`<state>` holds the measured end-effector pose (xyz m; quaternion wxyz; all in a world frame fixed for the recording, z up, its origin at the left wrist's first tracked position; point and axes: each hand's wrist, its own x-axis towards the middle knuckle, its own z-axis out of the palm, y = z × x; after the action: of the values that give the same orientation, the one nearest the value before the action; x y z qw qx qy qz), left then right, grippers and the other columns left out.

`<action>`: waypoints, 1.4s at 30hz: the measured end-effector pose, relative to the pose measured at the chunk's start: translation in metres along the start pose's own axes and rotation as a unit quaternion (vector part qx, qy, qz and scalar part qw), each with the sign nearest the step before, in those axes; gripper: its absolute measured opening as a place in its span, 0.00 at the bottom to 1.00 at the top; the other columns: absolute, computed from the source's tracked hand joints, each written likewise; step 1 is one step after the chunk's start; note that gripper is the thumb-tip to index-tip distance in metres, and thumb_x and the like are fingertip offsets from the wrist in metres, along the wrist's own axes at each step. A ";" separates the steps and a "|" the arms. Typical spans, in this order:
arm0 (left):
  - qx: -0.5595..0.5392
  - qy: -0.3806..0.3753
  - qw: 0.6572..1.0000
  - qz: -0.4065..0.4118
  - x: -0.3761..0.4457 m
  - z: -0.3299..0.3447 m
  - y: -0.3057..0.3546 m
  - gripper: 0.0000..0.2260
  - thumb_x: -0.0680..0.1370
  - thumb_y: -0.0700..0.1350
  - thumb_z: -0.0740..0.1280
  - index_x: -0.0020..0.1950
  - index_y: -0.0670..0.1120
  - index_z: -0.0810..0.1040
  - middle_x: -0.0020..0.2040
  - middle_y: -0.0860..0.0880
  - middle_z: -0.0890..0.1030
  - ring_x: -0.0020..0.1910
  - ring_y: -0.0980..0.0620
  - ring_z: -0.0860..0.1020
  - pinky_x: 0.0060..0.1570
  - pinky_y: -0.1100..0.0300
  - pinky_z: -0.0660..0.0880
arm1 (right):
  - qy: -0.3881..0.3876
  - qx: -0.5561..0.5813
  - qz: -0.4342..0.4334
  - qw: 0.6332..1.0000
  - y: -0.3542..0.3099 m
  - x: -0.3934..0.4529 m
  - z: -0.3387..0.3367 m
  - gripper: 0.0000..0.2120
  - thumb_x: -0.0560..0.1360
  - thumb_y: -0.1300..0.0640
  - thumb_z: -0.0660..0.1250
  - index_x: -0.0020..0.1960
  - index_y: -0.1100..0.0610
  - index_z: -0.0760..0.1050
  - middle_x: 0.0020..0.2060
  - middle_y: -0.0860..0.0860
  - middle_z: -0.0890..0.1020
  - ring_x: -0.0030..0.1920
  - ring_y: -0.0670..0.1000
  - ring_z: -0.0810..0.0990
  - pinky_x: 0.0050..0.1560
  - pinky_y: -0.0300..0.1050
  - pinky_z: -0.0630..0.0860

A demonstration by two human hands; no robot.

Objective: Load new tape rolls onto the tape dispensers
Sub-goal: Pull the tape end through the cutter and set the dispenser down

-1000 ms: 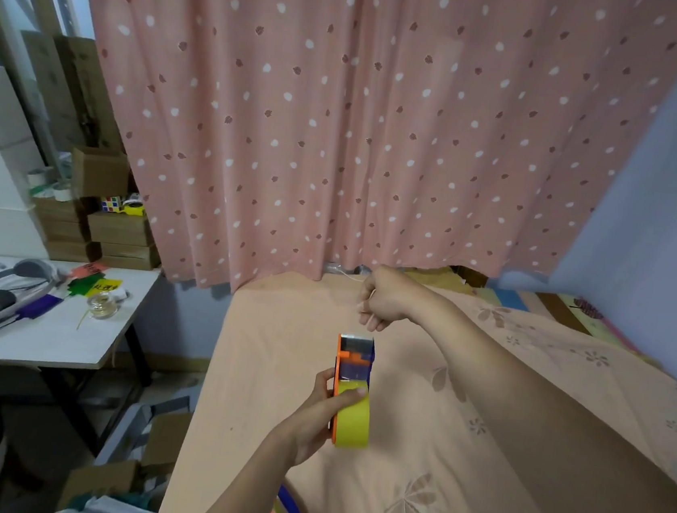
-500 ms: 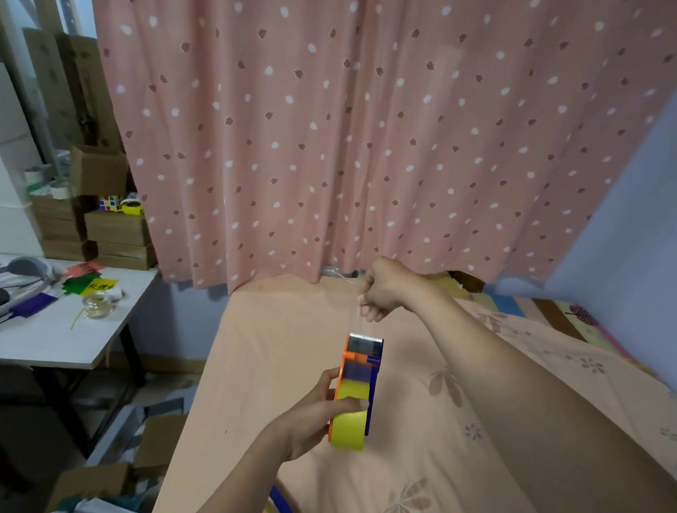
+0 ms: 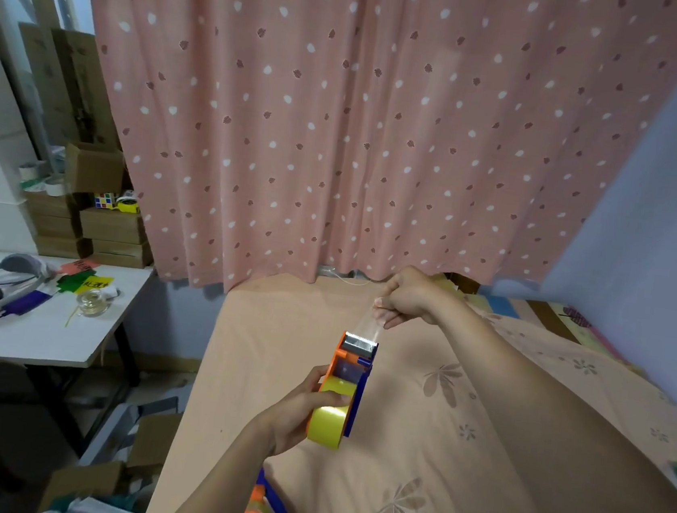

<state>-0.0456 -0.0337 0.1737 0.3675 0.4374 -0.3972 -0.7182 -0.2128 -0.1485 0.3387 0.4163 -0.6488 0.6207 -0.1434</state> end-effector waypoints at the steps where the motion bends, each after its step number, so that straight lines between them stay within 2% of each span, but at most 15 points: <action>1: 0.002 0.000 1.000 -0.002 0.000 0.001 0.000 0.31 0.69 0.44 0.74 0.70 0.54 0.68 0.58 0.46 0.80 0.49 0.48 0.81 0.45 0.56 0.79 | 0.004 0.001 0.003 1.000 0.001 0.000 0.000 0.12 0.81 0.66 0.64 0.59 0.75 0.76 0.41 0.63 0.82 0.37 0.55 0.82 0.51 0.54 0.83; 7: 0.014 -0.013 1.000 -0.008 -0.003 0.003 0.002 0.33 0.69 0.45 0.73 0.72 0.53 0.65 0.60 0.46 0.78 0.52 0.47 0.80 0.48 0.55 0.78 | 0.014 -0.001 0.000 1.000 -0.003 0.003 -0.006 0.11 0.79 0.66 0.66 0.58 0.73 0.77 0.39 0.62 0.83 0.34 0.53 0.83 0.48 0.53 0.85; 11: 0.025 -0.012 1.000 -0.005 -0.003 0.002 0.004 0.35 0.68 0.43 0.73 0.72 0.52 0.63 0.59 0.46 0.78 0.53 0.47 0.79 0.48 0.55 0.78 | 0.017 -0.012 -0.016 1.000 -0.009 0.006 -0.007 0.10 0.79 0.66 0.67 0.54 0.73 0.79 0.35 0.60 0.83 0.32 0.52 0.82 0.41 0.48 0.85; 15: 0.041 -0.014 0.999 -0.011 -0.003 0.003 0.004 0.36 0.67 0.43 0.73 0.72 0.53 0.62 0.60 0.46 0.78 0.54 0.47 0.79 0.49 0.55 0.78 | 0.014 -0.042 -0.026 0.999 -0.013 0.007 -0.007 0.09 0.79 0.66 0.67 0.52 0.73 0.80 0.35 0.61 0.83 0.31 0.51 0.83 0.36 0.44 0.85; 20: 0.082 0.006 0.997 -0.002 -0.003 -0.002 0.007 0.40 0.64 0.44 0.76 0.72 0.54 0.62 0.68 0.40 0.73 0.60 0.44 0.77 0.62 0.45 0.74 | -0.005 -0.041 -0.028 0.999 -0.013 0.009 -0.009 0.09 0.79 0.68 0.65 0.54 0.74 0.79 0.46 0.69 0.84 0.33 0.53 0.84 0.40 0.46 0.85; 23: 0.072 0.001 0.997 0.003 -0.006 -0.008 0.011 0.37 0.67 0.40 0.75 0.72 0.53 0.64 0.67 0.39 0.73 0.58 0.44 0.77 0.55 0.50 0.78 | -0.040 0.010 -0.016 0.999 -0.007 0.011 -0.014 0.07 0.78 0.70 0.64 0.53 0.71 0.79 0.47 0.66 0.86 0.37 0.54 0.86 0.47 0.50 0.85; 25: 0.043 -0.005 0.999 0.003 -0.009 -0.013 0.012 0.35 0.67 0.38 0.74 0.71 0.52 0.66 0.63 0.41 0.75 0.54 0.46 0.79 0.47 0.54 0.79 | -0.107 0.080 -0.007 0.991 0.001 0.009 -0.022 0.05 0.79 0.69 0.64 0.51 0.68 0.79 0.46 0.64 0.86 0.44 0.57 0.87 0.50 0.52 0.85; 27: 0.030 -0.011 0.999 0.004 -0.013 -0.017 0.013 0.34 0.68 0.37 0.74 0.71 0.50 0.66 0.60 0.43 0.76 0.52 0.47 0.80 0.44 0.56 0.80 | -0.163 0.118 -0.011 0.979 0.009 0.009 -0.027 0.05 0.79 0.68 0.66 0.51 0.67 0.80 0.49 0.66 0.85 0.48 0.61 0.87 0.53 0.54 0.84; 29: 0.043 -0.027 0.999 0.002 -0.013 -0.016 0.015 0.34 0.68 0.36 0.73 0.71 0.50 0.66 0.61 0.42 0.75 0.53 0.47 0.79 0.46 0.56 0.79 | -0.135 0.109 -0.027 0.984 0.015 0.012 -0.026 0.05 0.78 0.69 0.67 0.53 0.67 0.79 0.48 0.67 0.84 0.47 0.61 0.87 0.56 0.57 0.82; 32: 0.049 -0.048 0.998 -0.001 -0.011 -0.009 0.016 0.35 0.68 0.35 0.73 0.72 0.50 0.65 0.63 0.41 0.73 0.56 0.45 0.78 0.49 0.55 0.79 | -0.049 0.091 -0.070 0.992 0.015 0.015 -0.018 0.13 0.77 0.73 0.65 0.59 0.63 0.73 0.43 0.65 0.84 0.38 0.57 0.88 0.46 0.55 0.85; 34: 0.040 -0.051 0.998 0.001 -0.009 -0.007 0.015 0.35 0.69 0.35 0.73 0.73 0.49 0.64 0.63 0.41 0.74 0.57 0.45 0.78 0.51 0.53 0.78 | -0.019 0.073 -0.118 0.990 0.011 0.015 -0.014 0.14 0.76 0.74 0.65 0.58 0.64 0.70 0.49 0.61 0.81 0.34 0.55 0.87 0.40 0.53 0.86; 36: 0.024 -0.056 0.998 0.000 -0.008 -0.006 0.014 0.35 0.69 0.35 0.72 0.73 0.49 0.64 0.63 0.42 0.75 0.57 0.45 0.78 0.50 0.54 0.79 | -0.003 0.052 -0.157 0.986 0.009 0.016 -0.012 0.10 0.76 0.75 0.64 0.53 0.65 0.71 0.53 0.55 0.77 0.35 0.55 0.86 0.40 0.53 0.86; 39: -0.027 -0.074 0.997 0.001 -0.007 -0.006 0.012 0.35 0.68 0.34 0.73 0.73 0.46 0.66 0.60 0.42 0.78 0.55 0.45 0.80 0.49 0.54 0.80 | -0.010 0.056 -0.157 0.986 0.010 0.016 -0.011 0.08 0.76 0.75 0.62 0.46 0.66 0.78 0.45 0.66 0.81 0.36 0.58 0.86 0.43 0.53 0.85; 42: -0.076 -0.111 0.991 0.009 -0.008 -0.011 0.012 0.33 0.67 0.38 0.75 0.71 0.45 0.71 0.59 0.42 0.80 0.55 0.44 0.80 0.52 0.52 0.80 | -0.019 0.092 -0.114 0.989 0.013 0.017 -0.012 0.09 0.75 0.74 0.62 0.49 0.71 0.80 0.43 0.68 0.84 0.39 0.60 0.87 0.40 0.46 0.85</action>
<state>-0.0305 -0.0350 0.1838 0.3600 0.3225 -0.3841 -0.7867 -0.2274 -0.1671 0.3310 0.4667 -0.6771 0.5187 -0.2337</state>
